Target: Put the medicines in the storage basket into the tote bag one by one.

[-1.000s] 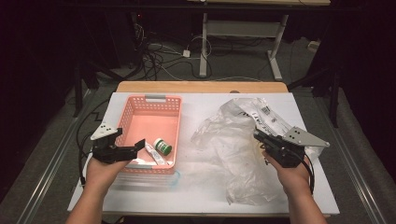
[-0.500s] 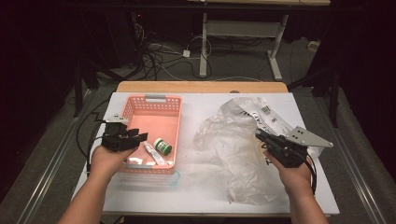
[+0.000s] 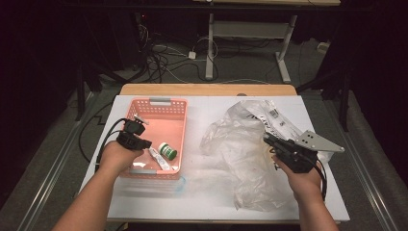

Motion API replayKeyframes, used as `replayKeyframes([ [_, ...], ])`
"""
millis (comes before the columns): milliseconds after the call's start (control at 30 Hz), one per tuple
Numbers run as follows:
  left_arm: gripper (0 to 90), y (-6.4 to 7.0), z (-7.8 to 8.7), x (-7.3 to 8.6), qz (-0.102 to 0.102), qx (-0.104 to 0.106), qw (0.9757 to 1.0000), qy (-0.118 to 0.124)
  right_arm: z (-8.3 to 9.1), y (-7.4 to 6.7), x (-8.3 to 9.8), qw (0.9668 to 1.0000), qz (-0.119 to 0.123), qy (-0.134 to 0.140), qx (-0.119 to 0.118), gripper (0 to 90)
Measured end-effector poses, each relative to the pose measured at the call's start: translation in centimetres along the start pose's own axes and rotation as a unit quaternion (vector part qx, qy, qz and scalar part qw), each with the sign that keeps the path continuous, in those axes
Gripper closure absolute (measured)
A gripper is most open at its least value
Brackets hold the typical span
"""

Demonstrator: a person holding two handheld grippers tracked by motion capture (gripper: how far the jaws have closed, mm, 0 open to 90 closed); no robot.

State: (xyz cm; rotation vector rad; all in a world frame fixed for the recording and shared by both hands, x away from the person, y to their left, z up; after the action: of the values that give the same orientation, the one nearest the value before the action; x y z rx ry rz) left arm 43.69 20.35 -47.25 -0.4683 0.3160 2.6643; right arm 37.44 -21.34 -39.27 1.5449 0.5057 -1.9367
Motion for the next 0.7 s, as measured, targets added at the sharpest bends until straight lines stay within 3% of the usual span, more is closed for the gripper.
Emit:
replayKeyframes([
  [167,88.2,-0.6,-0.8,0.0,-0.002,-0.028,0.9982,-0.053,0.0,0.1,0.0,1.0000,0.001,0.001,0.000,90.0],
  [333,88.2,-0.8,-1.3,0.6,-0.003,-0.024,0.9956,-0.090,0.2,0.0,-0.2,1.0000,0.003,0.004,0.001,90.0],
  [533,88.2,-0.8,-1.6,0.4,-0.004,-0.027,0.9948,-0.098,0.2,0.0,-0.3,1.0000,0.002,0.004,0.002,90.0],
  [700,88.1,-0.7,-1.8,-0.7,-0.001,-0.019,0.9967,-0.078,0.2,0.0,-0.2,1.0000,0.003,0.004,0.002,90.0],
])
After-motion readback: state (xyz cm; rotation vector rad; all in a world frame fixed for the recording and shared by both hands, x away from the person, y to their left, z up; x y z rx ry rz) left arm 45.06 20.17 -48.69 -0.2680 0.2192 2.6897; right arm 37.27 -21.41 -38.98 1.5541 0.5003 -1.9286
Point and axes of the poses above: each handheld gripper's, and its own axes: z roughly backward along the jaws, x roughly out of its underside, y roughly to its right, the point moved 6 cm from there along -z, roughly forward along the jaws, and after that the axes turned 4 degrees about z, right-handed, at the moved point
